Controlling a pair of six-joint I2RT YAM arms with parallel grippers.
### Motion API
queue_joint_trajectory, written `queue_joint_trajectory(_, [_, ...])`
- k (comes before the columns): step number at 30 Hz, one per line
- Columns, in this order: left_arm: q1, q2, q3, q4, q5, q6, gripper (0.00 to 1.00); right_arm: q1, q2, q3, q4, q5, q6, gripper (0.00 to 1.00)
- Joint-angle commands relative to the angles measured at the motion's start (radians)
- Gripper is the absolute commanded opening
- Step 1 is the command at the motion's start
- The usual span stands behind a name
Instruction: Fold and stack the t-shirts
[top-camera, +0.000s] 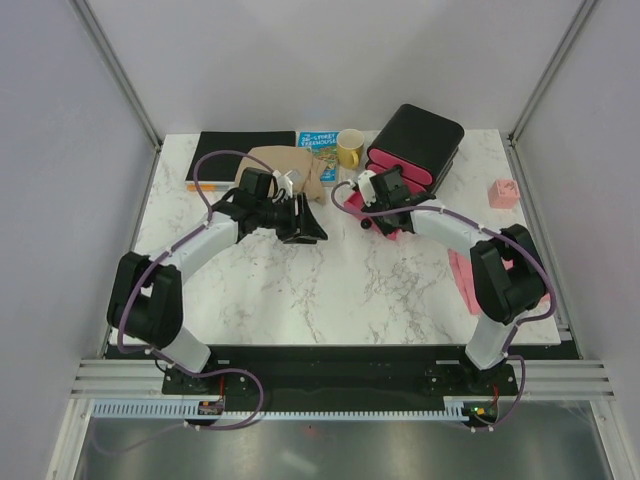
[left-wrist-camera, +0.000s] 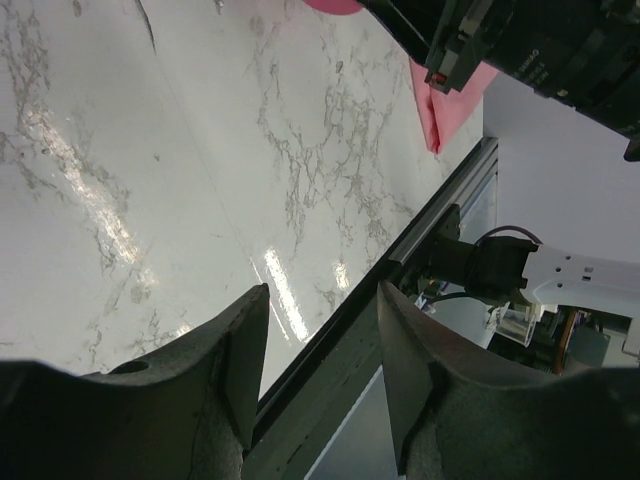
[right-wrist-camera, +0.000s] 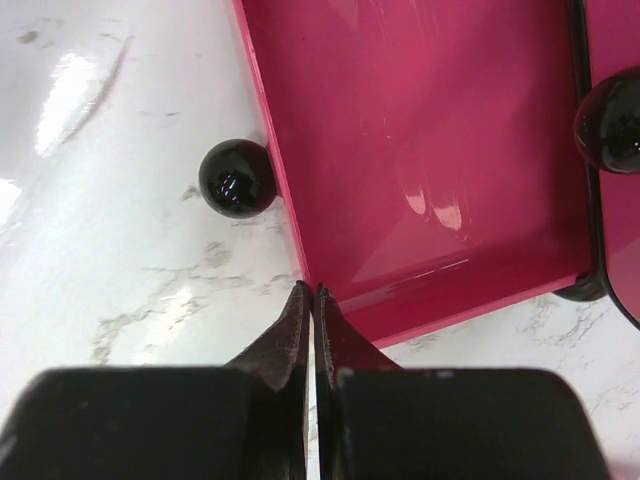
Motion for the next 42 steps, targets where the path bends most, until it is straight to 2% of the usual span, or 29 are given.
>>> queue_joint_trajectory(1, [0.020,-0.056,0.004,-0.004,-0.004,0.041,0.54,0.079,-0.099,-0.004,-0.026,-0.005,0.069,0.00])
queue_joint_trajectory(18, [0.096,-0.151,0.035,-0.098,-0.078,0.068,0.54,0.382,-0.186,0.004,-0.153,0.031,0.270,0.00])
queue_joint_trajectory(23, [0.103,-0.197,0.018,-0.128,-0.113,0.077,0.54,0.486,-0.211,-0.027,-0.165,0.067,0.396,0.00])
queue_joint_trajectory(30, [0.111,-0.227,0.013,-0.174,-0.141,0.102,0.54,0.520,-0.173,-0.099,-0.109,0.109,0.454,0.00])
queue_joint_trajectory(38, [0.115,-0.233,0.033,-0.199,-0.149,0.102,0.54,0.523,-0.090,-0.097,-0.124,0.163,0.494,0.00])
queue_joint_trajectory(42, [0.115,-0.230,0.061,-0.217,-0.149,0.103,0.54,0.520,-0.054,-0.076,-0.133,0.238,0.491,0.00])
